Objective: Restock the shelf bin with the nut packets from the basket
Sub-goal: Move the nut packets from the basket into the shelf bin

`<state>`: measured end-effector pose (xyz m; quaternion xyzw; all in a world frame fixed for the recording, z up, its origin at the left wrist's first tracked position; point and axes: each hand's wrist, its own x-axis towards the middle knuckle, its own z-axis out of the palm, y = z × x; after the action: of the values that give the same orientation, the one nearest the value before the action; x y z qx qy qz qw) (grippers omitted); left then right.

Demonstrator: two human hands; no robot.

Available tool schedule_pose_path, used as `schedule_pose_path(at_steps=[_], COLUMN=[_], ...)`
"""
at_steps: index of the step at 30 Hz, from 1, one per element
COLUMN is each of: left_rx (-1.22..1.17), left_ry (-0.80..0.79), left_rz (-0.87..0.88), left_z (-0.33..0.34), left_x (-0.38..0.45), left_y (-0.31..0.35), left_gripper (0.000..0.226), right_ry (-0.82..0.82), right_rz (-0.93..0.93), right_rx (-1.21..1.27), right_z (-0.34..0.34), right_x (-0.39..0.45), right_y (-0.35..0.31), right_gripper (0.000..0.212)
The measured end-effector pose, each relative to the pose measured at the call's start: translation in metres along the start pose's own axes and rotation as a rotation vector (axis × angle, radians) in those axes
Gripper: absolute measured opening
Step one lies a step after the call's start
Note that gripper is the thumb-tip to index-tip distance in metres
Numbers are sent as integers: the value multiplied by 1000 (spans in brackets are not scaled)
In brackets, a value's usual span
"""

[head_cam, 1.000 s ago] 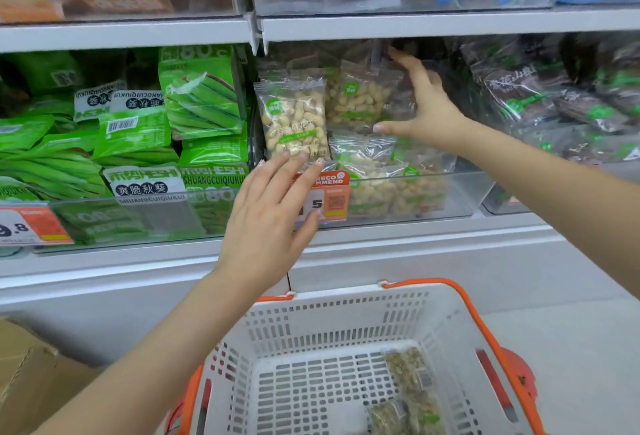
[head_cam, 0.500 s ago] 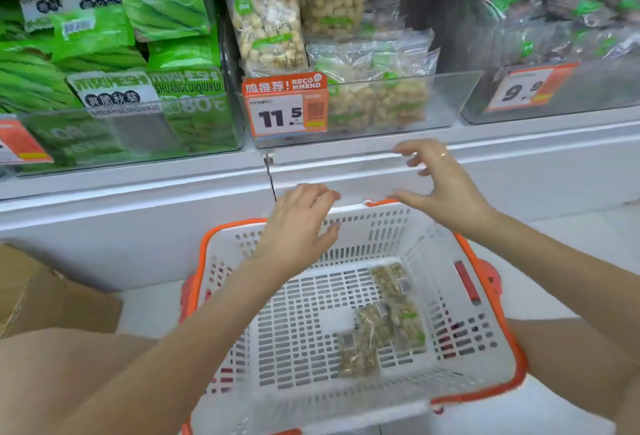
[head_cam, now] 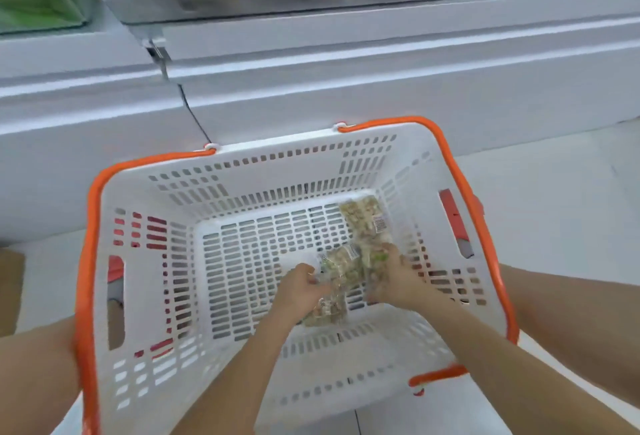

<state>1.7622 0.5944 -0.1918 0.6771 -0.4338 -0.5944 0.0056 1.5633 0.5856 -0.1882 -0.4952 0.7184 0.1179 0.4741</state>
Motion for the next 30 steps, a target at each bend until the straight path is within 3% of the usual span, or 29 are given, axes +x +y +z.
schedule_pose_path(at_steps=[3,8,10,12,14,16,19,22,23,25,27,30], left_rx=[-65,-229,-300,-302,-118,150,509,676,609,410,184,-27], left_ry=[37,199,254,367,529,643,525,240,234,390,542,423], left_rz=[-25,-45,4,121,310,505,678,589,551,460,251,-98], left_z=[15,22,20,12,-2,-16,-26,-23,-23,-21,-23,-33], left_x=[16,28,28,26,20,15,17,17,16,17,23,48], left_y=[12,25,30,31,27,18,-13,-38,-42,-39,-27,-22], left_gripper=[30,32,17,20,17,19,32,54,54,42,42,67], right_ry=[44,156,160,62,-102,-216,-268,-259,-216,-84,9,110], right_rz=[-25,-55,-65,34,141,199,238,260,276,286,247,147], right_rx=[138,108,388,810,1219,1472,1435,1326,1288,1149,1052,943], right_z=[20,26,15,3,-8,-13,-11,-3,1,7,9,11], right_x=[12,28,28,20,13,9,5,8,9,14,13,6], right_y=[9,4,0,-4,-3,0,-2,-6,-7,-9,-16,-31], right_gripper=[127,112,94,75,63,40,22,23,24,28,28,39])
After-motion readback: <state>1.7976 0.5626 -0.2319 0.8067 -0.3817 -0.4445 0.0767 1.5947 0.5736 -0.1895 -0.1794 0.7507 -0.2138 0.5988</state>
